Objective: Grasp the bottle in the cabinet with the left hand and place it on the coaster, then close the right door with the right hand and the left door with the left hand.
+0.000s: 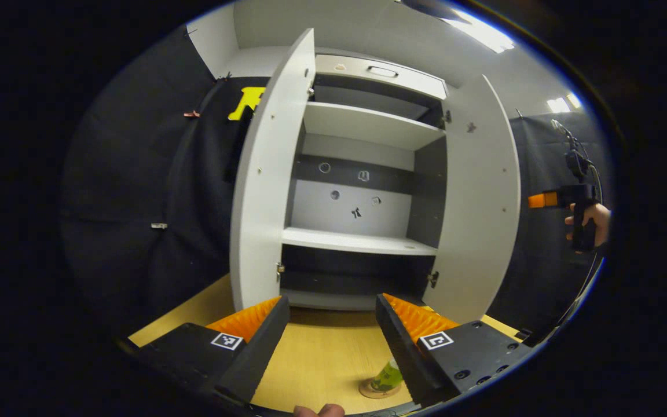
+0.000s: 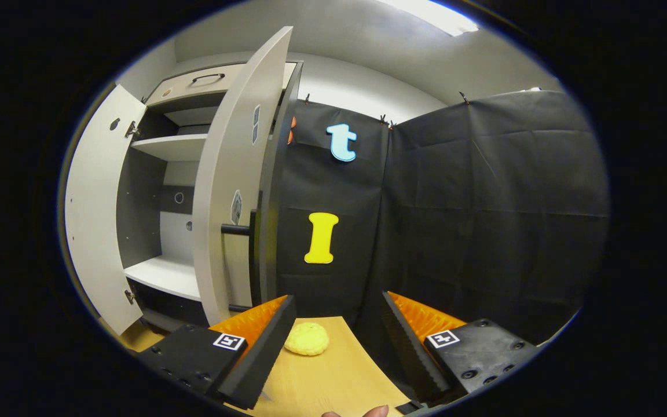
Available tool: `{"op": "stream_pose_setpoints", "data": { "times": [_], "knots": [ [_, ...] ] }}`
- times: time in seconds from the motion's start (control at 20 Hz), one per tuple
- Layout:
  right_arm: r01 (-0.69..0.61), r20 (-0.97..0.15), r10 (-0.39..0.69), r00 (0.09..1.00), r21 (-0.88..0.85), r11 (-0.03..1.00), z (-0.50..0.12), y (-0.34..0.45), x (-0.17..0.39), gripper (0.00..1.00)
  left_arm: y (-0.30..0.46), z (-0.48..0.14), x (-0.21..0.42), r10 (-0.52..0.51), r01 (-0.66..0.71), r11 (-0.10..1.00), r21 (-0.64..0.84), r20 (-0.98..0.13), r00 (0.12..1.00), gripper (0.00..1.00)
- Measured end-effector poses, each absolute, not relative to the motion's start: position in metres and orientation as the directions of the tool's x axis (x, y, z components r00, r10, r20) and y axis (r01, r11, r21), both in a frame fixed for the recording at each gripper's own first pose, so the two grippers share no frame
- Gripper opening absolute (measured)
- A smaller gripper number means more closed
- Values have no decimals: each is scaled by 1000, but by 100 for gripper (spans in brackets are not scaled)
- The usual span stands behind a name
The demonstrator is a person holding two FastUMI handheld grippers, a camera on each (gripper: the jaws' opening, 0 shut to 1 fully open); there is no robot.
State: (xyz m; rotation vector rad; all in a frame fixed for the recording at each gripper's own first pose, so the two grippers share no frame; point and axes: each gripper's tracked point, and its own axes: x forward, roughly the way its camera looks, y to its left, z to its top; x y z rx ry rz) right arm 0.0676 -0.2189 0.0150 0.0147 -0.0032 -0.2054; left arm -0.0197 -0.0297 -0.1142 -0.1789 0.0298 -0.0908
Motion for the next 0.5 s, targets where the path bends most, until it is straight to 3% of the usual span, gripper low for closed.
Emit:
{"op": "stream_pose_setpoints", "data": {
  "times": [0.5],
  "knots": [
    [121, -27, -118, 993, 125, 985, 16, -200, 99, 96, 79, -75, -29, 135, -143, 983, -116, -70, 988, 95]
  ]
}}
